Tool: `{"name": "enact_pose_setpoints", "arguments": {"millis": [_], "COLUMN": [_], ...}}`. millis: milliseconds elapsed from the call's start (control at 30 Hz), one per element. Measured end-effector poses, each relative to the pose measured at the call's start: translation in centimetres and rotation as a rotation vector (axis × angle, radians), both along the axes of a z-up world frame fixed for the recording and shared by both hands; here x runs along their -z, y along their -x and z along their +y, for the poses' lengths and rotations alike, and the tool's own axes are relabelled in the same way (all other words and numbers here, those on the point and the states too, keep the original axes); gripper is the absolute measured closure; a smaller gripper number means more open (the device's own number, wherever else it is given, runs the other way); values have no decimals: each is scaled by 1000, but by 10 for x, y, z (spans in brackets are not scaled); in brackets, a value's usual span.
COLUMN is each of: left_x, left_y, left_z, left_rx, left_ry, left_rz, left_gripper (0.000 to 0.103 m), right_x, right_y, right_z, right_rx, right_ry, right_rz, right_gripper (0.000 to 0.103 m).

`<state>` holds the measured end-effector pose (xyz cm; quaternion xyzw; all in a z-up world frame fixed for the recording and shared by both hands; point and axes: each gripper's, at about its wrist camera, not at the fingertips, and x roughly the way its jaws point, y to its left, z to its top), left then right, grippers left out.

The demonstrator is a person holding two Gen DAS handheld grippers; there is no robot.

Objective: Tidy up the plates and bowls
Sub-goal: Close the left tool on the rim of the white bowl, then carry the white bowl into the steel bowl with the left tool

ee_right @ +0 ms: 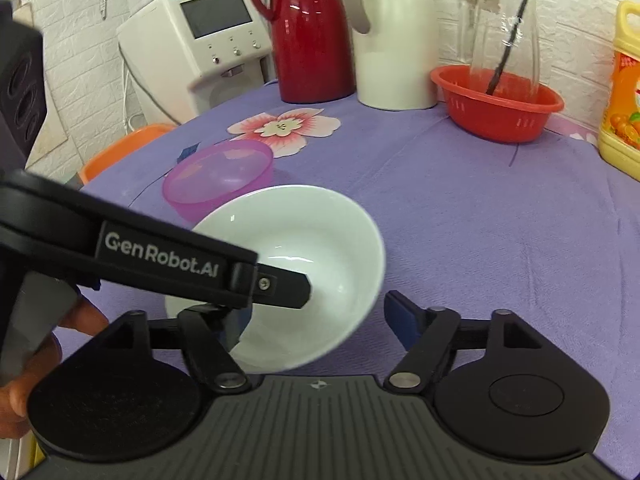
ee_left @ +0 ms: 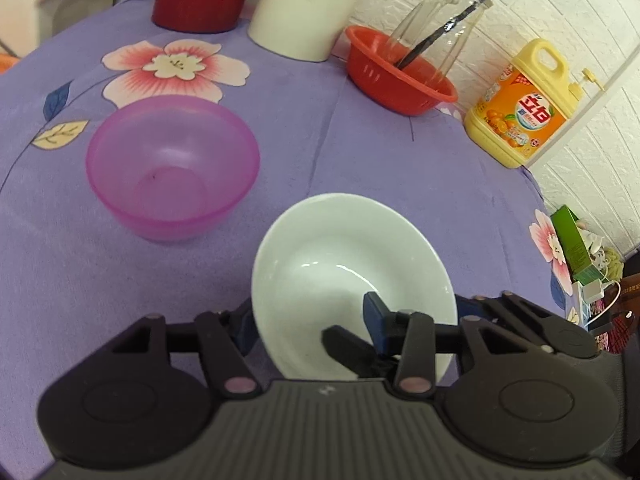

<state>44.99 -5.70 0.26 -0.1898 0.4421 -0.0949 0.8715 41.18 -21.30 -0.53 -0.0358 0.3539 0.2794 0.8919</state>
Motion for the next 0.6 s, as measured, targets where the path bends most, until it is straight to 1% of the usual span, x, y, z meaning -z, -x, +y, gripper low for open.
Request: {"name": "enact_pose_setpoints", "arguments": {"millis": [267,333,367,400,467,500,600], "left_x": [0,0,0,-1,0,-1,-1], "left_y": [2,2,1,0,-3,-4,-4], "left_z": [1,-2,-5,-8,-11,-12,-10], "left_rx": [10,4,5,2,13,17,25], "left_ry": [16,14,12,5,17,29,71], "left_rz": [-8,-9,-7,-4,14,19,43], "left_gripper": [59,64,64,64,64,64,63], "right_x": [-2,2,4,5,1,-2,-8], "right_y": [2,0,0,1,8,10,10], "right_z": [-1,2,4,6,14,14,7], "right_rx": [-3,-14,-26,-27,-5,4,12], "right_ry": [4,-6,-16,-17,54,68,47], "right_rz": [-4,20,38,46,1,-23,-21], "right_gripper": [0,0,10,10,9,9,6]}}
